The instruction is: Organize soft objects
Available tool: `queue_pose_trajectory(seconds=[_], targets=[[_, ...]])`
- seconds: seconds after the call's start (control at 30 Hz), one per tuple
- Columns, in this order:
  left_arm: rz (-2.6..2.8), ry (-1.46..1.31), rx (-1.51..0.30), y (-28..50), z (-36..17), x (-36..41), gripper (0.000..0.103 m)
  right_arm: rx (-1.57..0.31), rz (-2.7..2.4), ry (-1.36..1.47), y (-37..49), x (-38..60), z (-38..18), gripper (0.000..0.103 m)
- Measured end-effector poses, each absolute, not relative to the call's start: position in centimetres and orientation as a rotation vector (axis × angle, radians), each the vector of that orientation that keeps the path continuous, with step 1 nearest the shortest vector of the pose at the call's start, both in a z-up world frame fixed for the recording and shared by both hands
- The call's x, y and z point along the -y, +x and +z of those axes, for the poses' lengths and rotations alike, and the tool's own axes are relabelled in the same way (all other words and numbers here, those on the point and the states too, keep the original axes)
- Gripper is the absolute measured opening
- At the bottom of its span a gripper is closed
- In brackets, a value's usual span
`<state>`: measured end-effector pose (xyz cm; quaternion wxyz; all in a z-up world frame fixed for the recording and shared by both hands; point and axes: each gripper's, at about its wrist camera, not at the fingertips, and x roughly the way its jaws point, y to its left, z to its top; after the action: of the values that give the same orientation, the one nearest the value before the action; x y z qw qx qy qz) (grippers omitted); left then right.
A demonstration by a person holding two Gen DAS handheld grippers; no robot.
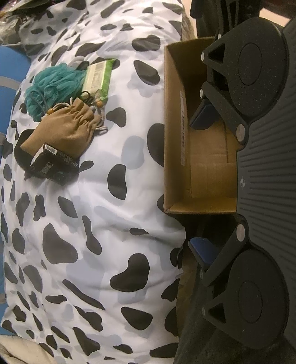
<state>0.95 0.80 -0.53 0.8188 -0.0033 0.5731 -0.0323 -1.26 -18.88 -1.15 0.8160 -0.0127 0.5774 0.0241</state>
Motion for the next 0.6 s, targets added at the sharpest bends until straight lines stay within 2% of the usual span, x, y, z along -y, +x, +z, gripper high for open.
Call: queue_pose_trajectory(seconds=[0.4, 0.6], targets=[[-0.034, -0.019, -1.185, 1.37, -0.60, -0.68, 0.103, -1.221, 0.058, 0.005, -1.09, 19.30, -1.14, 0.103], [0.007, -0.042, -1.143, 1.51, -0.40, -1.22, 0.103, -1.154, 0.078, 0.025, -1.13, 19.29, -0.41, 0.103]])
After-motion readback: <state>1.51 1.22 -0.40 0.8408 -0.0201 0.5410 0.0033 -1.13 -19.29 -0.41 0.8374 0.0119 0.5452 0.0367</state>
